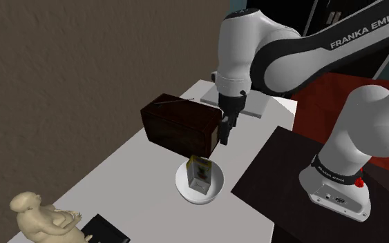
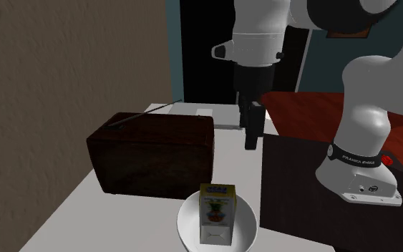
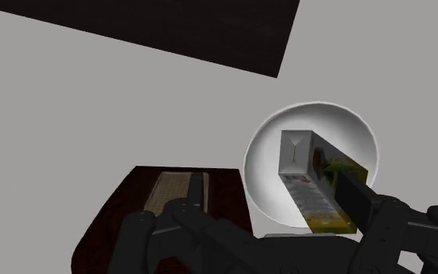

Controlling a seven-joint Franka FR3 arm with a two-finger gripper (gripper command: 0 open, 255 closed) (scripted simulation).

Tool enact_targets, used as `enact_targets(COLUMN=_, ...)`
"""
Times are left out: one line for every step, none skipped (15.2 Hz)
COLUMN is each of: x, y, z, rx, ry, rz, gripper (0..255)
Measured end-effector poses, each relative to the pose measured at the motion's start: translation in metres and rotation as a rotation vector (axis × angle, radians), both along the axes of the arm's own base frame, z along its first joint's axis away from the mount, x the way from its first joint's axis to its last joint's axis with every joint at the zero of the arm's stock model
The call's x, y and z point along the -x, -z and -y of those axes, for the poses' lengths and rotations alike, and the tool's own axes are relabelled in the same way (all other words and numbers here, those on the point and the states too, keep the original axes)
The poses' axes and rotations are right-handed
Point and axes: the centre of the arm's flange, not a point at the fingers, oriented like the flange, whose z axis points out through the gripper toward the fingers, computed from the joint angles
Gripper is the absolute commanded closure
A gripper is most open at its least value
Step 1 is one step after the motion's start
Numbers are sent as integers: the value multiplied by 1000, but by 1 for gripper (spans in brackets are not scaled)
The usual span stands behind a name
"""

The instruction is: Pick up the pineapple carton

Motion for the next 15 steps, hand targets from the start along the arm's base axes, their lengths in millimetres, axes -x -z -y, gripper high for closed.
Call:
enact_targets(x=-3, y=11, z=-11, rx=0, ry=-5, rz=7, gripper=0)
enact_targets(x=-7, y=19, z=-22, rx=-2, ry=-10, rz=16, gripper=0)
enact_targets(x=-10, y=24, z=-32, rx=-3, ry=-14, rz=24, gripper=0)
enact_targets(x=-12, y=35, z=-43, rx=-3, ry=-19, rz=31, gripper=0)
enact_targets(x=-12, y=41, z=-52, rx=-4, ry=-24, rz=40, gripper=0)
enact_targets(x=-14, y=50, z=-63, rx=-5, ry=-29, rz=48, gripper=0)
enact_targets(x=-15, y=55, z=-73, rx=-5, ry=-34, rz=56, gripper=0)
enact_targets(x=-15, y=63, z=-83, rx=-6, ry=-39, rz=64, gripper=0)
enact_targets(x=-15, y=70, z=-92, rx=-7, ry=-42, rz=70, gripper=0)
enact_targets(x=-17, y=75, z=-95, rx=-8, ry=-44, rz=74, gripper=0)
enact_targets(x=-17, y=81, z=-97, rx=-9, ry=-45, rz=76, gripper=0)
enact_targets(x=-17, y=87, z=-98, rx=-9, ry=-45, rz=77, gripper=0)
enact_targets(x=-18, y=93, z=-99, rx=-9, ry=-46, rz=77, gripper=0)
enact_targets(x=-17, y=97, z=-99, rx=-9, ry=-46, rz=77, gripper=0)
enact_targets(x=-17, y=103, z=-100, rx=-10, ry=-46, rz=77, gripper=0)
